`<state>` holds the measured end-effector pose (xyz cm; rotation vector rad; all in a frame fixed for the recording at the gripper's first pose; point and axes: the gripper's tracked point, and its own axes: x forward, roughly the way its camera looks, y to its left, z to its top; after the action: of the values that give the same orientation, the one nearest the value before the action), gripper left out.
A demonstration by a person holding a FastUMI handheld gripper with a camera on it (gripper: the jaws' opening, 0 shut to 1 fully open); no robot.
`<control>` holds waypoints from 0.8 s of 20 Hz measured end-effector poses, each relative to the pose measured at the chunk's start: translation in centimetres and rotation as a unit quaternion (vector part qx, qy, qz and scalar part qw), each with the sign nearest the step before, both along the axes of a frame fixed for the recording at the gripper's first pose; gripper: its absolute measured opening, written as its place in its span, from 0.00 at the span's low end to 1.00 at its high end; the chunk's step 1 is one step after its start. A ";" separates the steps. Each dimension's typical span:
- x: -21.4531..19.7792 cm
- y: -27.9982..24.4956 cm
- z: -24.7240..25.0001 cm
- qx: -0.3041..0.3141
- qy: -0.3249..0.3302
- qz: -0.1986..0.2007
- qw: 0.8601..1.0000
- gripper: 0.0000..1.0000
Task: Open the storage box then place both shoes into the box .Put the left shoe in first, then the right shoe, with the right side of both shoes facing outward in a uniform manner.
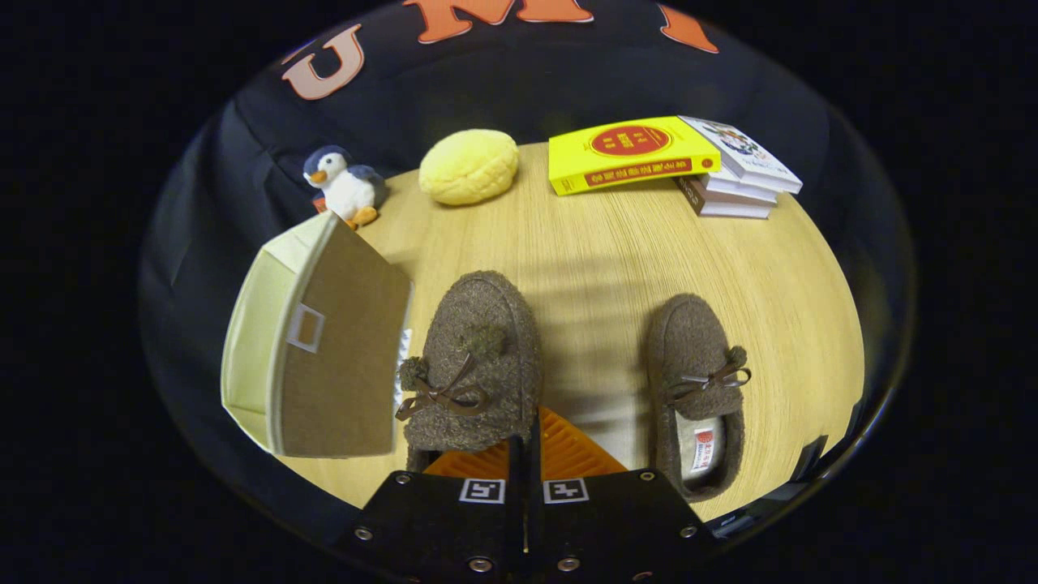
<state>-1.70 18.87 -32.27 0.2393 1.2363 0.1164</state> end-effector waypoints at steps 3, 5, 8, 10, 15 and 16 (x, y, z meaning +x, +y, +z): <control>1.1 2.3 4.1 0.019 -0.016 -0.003 1.000 0.03; 1.9 4.1 6.3 0.031 -0.022 -0.003 0.999 0.03; 3.2 7.3 8.9 0.046 -0.033 -0.002 0.998 0.03; 4.1 10.0 10.1 0.057 -0.036 -0.003 0.998 0.03; 5.9 16.9 10.1 0.068 -0.029 0.008 0.997 0.03; 6.1 18.2 9.6 0.067 -0.022 0.009 0.997 0.03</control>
<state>4.37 37.09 -22.68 0.3403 1.1881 0.2205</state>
